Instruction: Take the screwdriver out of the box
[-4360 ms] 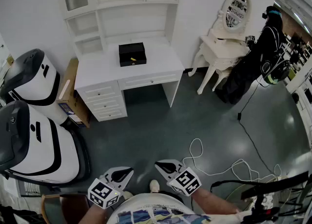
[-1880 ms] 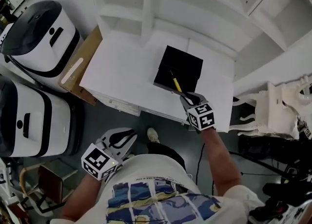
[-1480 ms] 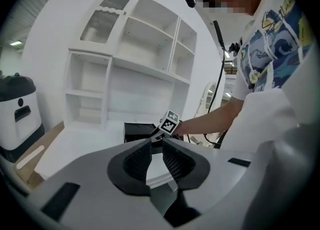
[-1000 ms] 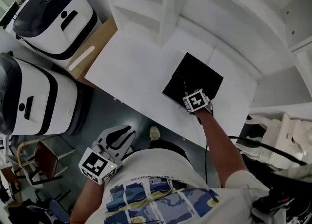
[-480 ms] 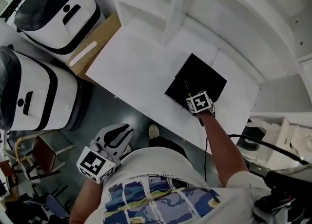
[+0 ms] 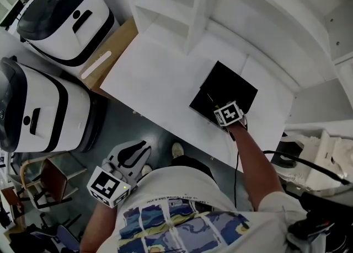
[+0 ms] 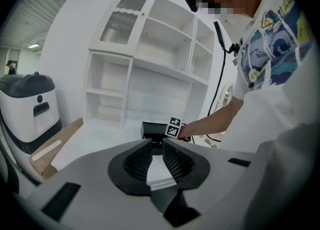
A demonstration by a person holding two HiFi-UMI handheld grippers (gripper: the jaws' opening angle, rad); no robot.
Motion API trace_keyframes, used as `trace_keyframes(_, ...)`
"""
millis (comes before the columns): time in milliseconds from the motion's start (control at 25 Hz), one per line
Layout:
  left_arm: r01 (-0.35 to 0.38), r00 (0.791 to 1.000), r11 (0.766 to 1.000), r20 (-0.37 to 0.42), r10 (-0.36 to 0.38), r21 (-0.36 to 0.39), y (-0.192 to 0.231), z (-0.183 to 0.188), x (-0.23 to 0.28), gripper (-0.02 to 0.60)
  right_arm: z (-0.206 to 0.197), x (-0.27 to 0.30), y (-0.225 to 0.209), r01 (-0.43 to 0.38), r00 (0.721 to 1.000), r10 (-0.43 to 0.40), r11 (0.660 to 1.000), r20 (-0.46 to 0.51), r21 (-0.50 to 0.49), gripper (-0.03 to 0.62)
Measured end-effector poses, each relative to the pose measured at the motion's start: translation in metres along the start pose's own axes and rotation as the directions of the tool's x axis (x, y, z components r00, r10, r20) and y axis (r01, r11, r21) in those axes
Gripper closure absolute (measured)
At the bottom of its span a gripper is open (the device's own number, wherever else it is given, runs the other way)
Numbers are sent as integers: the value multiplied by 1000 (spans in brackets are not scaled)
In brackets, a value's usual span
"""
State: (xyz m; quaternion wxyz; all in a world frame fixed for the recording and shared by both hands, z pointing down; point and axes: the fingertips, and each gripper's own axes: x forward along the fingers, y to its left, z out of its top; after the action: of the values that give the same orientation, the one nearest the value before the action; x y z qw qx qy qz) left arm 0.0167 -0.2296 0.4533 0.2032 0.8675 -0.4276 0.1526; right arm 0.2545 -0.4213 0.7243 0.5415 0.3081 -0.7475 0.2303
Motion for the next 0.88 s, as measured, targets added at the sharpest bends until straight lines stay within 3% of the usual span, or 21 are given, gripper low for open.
trace_keyframes(520,20,999,1000,35,-21,20,5,-10,-36,523,6,-42,15,19,999,-19,1000,34,-2,501)
trace_keyframes(880,32,998,999,60,-34,42,8,-18,-72,523,27,-105,48,43,978,-49,998,202,36,502)
